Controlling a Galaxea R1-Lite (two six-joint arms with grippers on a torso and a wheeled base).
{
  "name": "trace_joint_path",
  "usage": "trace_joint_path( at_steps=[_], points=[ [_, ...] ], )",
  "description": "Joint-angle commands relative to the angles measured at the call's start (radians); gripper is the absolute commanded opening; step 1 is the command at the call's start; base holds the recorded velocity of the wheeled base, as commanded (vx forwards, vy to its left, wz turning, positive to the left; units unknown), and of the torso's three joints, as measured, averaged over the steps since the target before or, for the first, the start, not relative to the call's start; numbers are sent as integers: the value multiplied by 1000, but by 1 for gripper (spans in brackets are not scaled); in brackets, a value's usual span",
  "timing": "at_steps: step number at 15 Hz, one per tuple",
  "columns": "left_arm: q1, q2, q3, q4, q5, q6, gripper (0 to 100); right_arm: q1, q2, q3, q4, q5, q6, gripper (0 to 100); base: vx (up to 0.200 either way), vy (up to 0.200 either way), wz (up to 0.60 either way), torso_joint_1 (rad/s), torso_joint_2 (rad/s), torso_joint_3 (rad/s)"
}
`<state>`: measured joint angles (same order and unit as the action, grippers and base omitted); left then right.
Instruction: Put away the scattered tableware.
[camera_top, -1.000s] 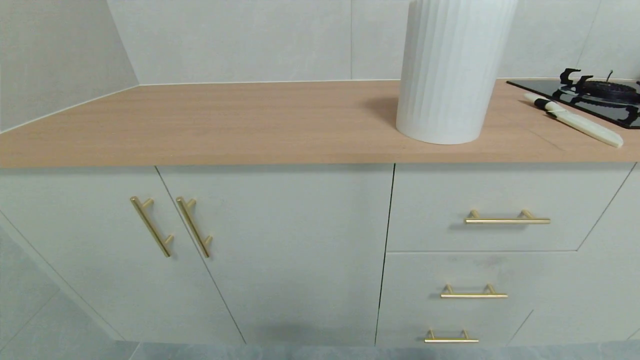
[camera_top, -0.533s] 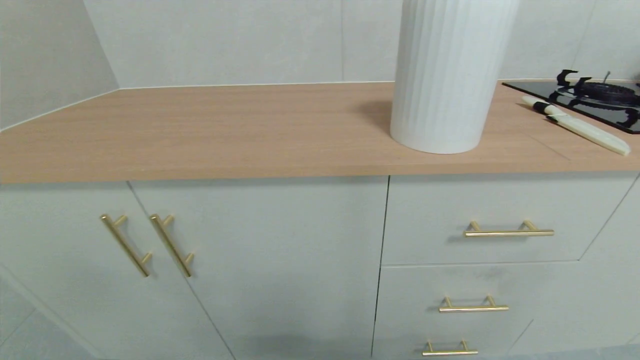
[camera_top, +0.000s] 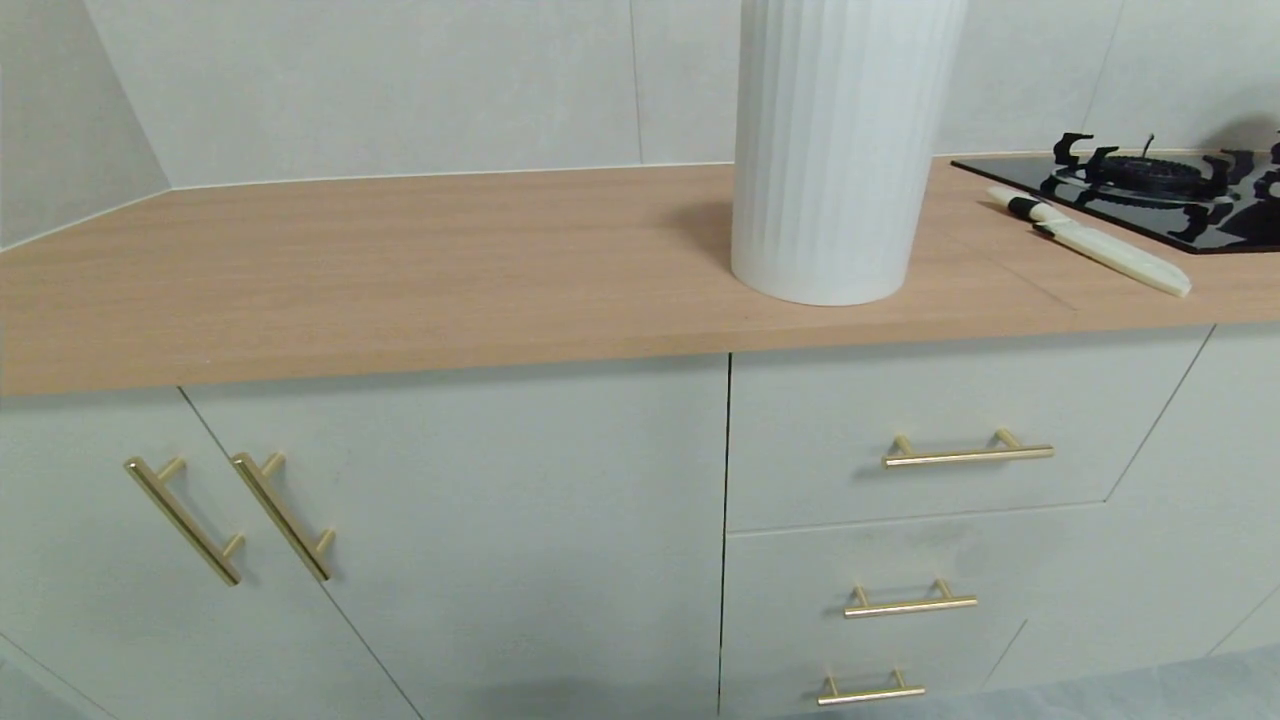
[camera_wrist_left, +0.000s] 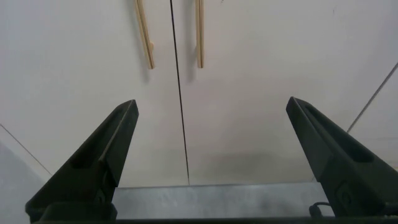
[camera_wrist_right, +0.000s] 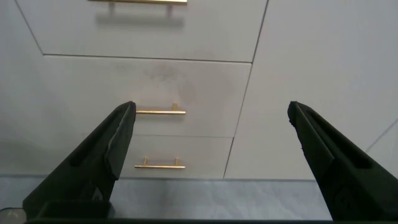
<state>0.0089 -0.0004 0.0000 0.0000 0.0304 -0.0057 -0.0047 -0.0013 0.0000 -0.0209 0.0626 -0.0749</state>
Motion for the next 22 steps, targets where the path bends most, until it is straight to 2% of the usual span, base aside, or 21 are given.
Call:
trace_joint_path(
  at_steps=[1,3,12,22],
  points=[
    [0,0,0,0,0,0,100,0,1,0,-1,0,0,100,0,0,0,0,0,0],
    [0,0,0,0,0,1,100,0,1,0,-1,0,0,100,0,0,0,0,0,0],
    [0,0,0,0,0,1,100,0,1,0,-1,0,1,100,0,-200,0,7,2,3],
    [0,0,0,0,0,0,100,0,1,0,1,0,-23,100,0,0,0,0,0,0]
  ],
)
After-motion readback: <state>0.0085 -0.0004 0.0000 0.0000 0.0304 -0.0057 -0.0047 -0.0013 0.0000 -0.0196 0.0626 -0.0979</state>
